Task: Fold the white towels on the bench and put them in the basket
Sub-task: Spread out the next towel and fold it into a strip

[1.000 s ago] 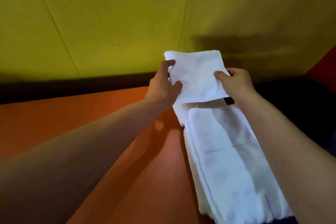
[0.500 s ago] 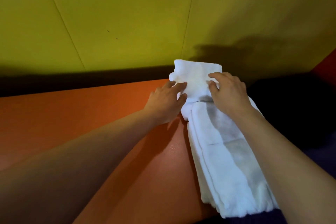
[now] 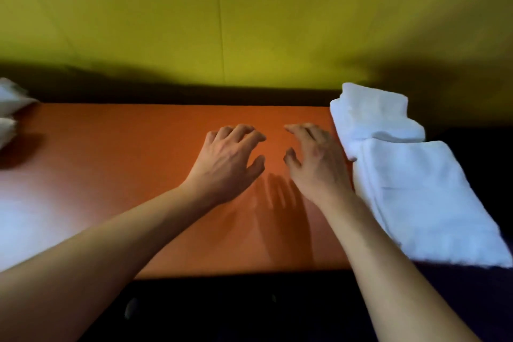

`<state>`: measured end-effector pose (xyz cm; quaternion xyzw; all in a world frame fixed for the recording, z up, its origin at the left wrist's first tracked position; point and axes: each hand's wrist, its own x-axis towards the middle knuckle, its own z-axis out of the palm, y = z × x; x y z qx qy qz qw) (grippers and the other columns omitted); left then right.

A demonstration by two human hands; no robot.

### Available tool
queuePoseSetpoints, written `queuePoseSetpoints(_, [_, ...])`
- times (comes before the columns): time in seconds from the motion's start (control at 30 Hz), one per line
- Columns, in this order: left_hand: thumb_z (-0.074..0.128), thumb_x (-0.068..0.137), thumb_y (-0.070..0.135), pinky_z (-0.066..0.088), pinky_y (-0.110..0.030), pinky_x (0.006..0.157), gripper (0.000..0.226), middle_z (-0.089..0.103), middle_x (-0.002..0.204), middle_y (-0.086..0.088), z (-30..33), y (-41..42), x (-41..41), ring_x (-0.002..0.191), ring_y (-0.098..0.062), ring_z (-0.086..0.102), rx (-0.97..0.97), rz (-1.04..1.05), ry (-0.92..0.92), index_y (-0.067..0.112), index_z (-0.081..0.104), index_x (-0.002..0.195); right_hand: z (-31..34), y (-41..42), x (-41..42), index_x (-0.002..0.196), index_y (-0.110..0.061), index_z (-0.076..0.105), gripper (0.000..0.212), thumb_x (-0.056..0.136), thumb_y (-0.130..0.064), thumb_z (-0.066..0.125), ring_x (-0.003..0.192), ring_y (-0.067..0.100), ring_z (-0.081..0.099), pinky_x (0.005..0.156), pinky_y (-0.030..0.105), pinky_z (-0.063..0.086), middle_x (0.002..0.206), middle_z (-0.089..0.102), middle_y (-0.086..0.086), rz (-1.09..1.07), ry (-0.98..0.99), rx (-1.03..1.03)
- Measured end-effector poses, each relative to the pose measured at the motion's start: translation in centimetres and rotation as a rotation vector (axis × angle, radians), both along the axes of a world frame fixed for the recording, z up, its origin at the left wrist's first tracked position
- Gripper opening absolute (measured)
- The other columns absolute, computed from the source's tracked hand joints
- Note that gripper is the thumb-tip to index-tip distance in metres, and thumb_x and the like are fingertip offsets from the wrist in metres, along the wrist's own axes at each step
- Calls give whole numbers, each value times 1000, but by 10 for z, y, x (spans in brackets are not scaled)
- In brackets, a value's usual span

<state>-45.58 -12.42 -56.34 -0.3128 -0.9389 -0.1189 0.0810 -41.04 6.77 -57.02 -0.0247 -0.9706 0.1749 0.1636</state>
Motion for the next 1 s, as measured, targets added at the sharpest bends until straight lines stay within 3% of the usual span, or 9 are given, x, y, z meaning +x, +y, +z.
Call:
queuePoseSetpoints(0.43, [50, 91, 45, 42, -46, 92, 42, 58, 129, -1, -1, -219, 48, 117, -30, 52, 63, 329, 31, 26, 61, 127, -7, -201, -3, 146, -25, 46, 50, 96, -31, 53, 130, 20, 47, 108, 42, 40, 142, 50, -1, 228, -100, -39])
queuePoseSetpoints(0.63, [47, 90, 48, 42, -45, 91, 42, 58, 124, 1, -23, -310, 53, 112, -30, 53, 91, 507, 6, 26, 63, 122, -17, -290, -25, 143, -24, 52, 53, 91, -35, 50, 128, 24, 49, 108, 42, 38, 140, 54, 2, 321, -140, -21])
queuePoseSetpoints(0.8, [46, 89, 49, 41, -44, 94, 43, 58, 124, 2, -40, -376, 39, 112, -30, 54, 56, 624, 5, 28, 61, 123, -29, -360, -60, 144, -26, 49, 53, 92, -38, 48, 129, 22, 47, 108, 42, 37, 141, 53, 0, 403, -177, -3])
queuePoseSetpoints(1.0, [61, 88, 43, 43, -48, 95, 51, 54, 133, -6, -60, -432, -17, 118, -35, 52, 25, 677, 25, 23, 55, 135, -55, -425, -106, 146, -28, 45, 53, 94, -36, 52, 132, 21, 45, 111, 41, 34, 144, 49, -1, 453, -237, 29])
